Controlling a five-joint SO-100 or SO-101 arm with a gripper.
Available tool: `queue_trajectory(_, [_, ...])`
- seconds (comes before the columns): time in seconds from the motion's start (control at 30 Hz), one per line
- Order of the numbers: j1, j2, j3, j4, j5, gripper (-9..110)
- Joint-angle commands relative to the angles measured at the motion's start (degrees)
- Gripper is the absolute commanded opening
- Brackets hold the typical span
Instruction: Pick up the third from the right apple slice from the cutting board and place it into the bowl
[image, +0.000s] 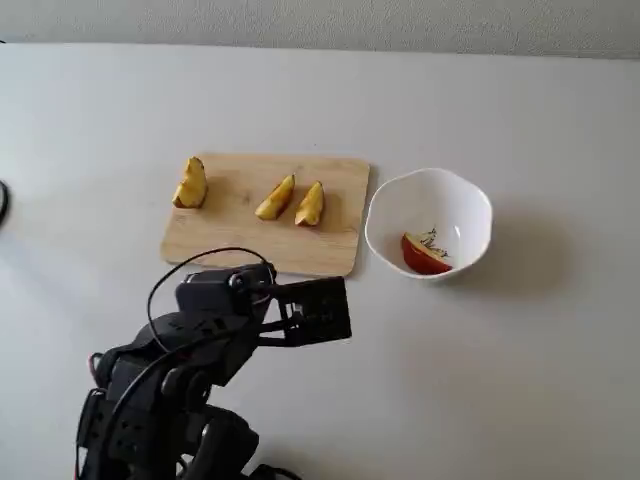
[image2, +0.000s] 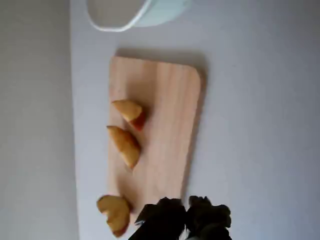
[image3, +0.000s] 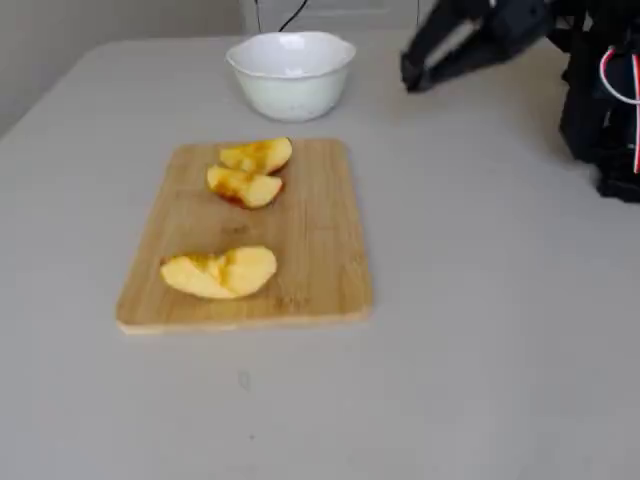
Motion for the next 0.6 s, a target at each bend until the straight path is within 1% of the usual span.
queue_trajectory(0.0, [0.3,5.4,3.2,0.7,1.5,0])
queue_trajectory(0.33, [1.0,5.4,7.7,0.6,3.9,0])
queue_trajectory(0.57, [0.9,5.4,7.7,0.7,3.9,0])
